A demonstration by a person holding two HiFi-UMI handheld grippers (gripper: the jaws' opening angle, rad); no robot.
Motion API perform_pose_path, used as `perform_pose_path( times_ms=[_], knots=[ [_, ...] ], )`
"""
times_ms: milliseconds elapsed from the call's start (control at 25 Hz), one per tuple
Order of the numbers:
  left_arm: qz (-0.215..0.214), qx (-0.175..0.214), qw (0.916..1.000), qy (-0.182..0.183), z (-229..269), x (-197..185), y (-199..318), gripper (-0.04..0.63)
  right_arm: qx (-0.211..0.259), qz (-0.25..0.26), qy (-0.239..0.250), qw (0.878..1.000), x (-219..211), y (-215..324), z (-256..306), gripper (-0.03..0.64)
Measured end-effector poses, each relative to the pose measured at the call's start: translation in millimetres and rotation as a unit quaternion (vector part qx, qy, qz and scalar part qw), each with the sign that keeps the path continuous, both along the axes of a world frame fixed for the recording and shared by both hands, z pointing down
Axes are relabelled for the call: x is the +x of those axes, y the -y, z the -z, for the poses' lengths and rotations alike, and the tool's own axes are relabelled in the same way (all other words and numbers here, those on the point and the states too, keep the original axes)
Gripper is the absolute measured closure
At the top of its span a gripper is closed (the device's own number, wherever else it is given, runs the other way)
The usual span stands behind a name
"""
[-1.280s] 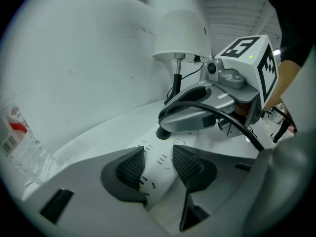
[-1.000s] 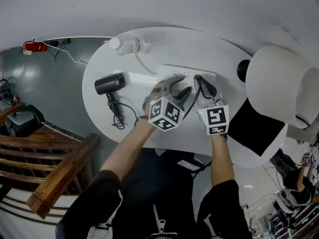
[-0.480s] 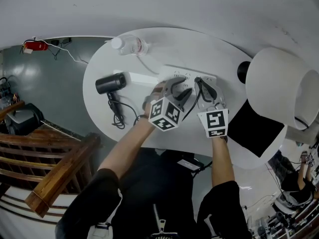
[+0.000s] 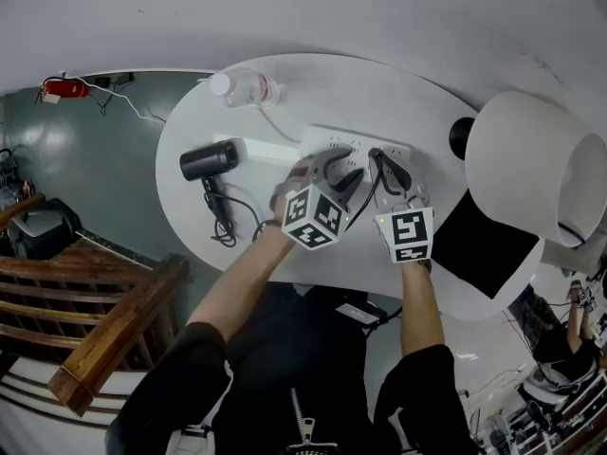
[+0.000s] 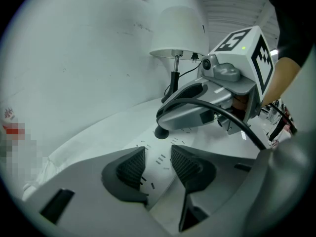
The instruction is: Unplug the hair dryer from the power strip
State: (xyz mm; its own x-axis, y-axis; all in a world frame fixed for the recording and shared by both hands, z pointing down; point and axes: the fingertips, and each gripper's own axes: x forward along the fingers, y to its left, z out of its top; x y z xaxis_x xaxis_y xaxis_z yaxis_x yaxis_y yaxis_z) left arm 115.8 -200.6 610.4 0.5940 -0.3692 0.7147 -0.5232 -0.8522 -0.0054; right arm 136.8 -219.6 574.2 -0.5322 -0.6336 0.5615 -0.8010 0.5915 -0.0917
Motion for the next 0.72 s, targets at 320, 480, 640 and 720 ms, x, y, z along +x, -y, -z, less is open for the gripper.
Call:
perform_pose_path(
  times_ms=[320,480,640,720],
  knots=[
    [-0.017,0.006,0.9998,0.000,0.4,1.5,-3.2,0.425,-0.014,-0.024,0.016,0.999,5.1,-0.7,-2.8,0.571],
    [-0.015,0.007,0.9999,0.000,0.7,1.9,-2.9,0.425,-0.025,-0.031,0.027,0.999,7.4,2.0,-3.6,0.569],
    [-0.011,0.004,0.9999,0.000,-0.1,2.3,-3.0,0.425,-0.014,-0.026,0.011,1.000,6.3,-0.3,-2.5,0.570],
    [-0.010,0.004,0.9999,0.000,0.1,2.2,-2.4,0.425,-0.005,-0.024,0.006,1.000,4.0,-1.2,0.1,0.571]
  ],
)
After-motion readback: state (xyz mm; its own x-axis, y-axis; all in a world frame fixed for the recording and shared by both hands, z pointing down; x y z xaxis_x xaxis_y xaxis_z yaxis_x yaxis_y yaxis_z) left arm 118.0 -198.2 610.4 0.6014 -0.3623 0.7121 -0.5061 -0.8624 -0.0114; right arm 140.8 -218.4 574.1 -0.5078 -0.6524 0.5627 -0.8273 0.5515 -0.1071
